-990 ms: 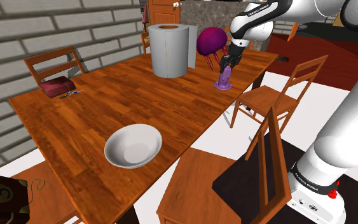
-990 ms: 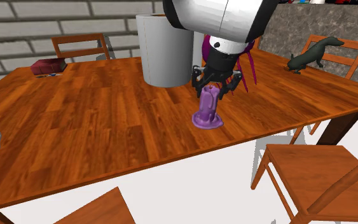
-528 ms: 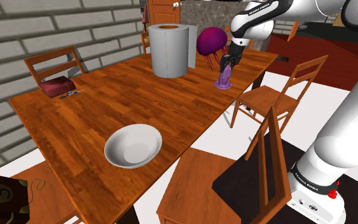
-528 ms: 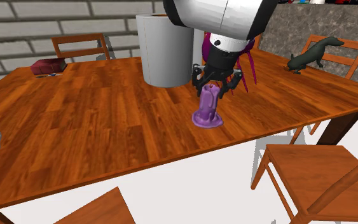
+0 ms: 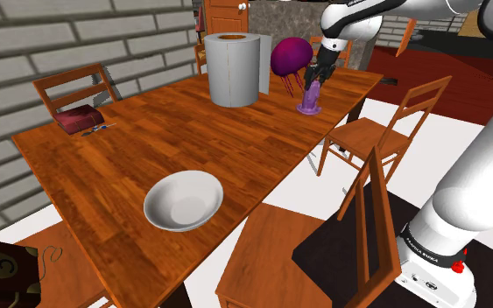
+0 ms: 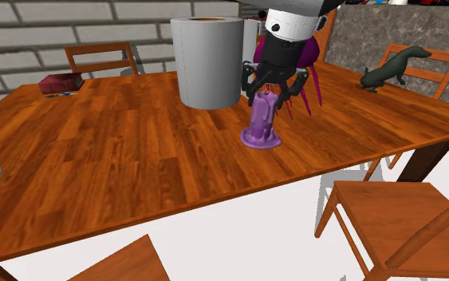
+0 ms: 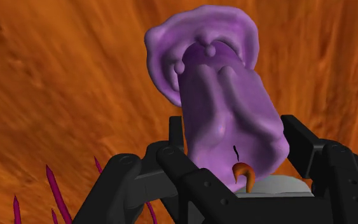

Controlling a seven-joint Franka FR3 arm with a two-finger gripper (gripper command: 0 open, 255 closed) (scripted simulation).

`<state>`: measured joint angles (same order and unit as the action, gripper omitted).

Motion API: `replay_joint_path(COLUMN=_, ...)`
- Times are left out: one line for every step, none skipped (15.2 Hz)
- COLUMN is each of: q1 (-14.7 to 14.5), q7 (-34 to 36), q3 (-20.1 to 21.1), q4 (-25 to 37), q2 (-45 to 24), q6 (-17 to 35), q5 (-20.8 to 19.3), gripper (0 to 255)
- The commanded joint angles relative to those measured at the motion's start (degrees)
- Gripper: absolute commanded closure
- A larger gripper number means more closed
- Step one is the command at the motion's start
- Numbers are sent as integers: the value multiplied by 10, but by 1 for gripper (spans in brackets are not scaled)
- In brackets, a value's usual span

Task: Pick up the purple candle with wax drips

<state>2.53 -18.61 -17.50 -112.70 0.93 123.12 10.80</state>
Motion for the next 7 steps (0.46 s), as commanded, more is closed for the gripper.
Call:
replay_joint_path(q1=0, q7=4, q3=0, q4=11, q2=4, q6=-15, q5=-3, gripper=255)
replay_joint_path(q1=0, q7=5, q3=0, q4=17, q2=6, q6=-22, q5=-4, gripper=255)
replay_joint_path(q1=0, q7=7, q3=0, q4=24, q2=7, q6=-29, q5=-6, gripper=255)
replay_joint_path(q1=0, q7=9, q3=0, q4=30, q2=8, q6=-37, q5=-7, gripper=255)
replay_joint_path(q1=0, q7=10, q3=0, q4=37, q2=9, q6=-44, q5=-8, gripper=255)
replay_joint_path(q1=0, q7=10, q3=0, q4=38, q2=9, q6=-45, q5=-8, gripper=255)
replay_joint_path(q1=0, q7=10, q3=0, q4=38, q2=9, q6=-45, q5=-8, gripper=255)
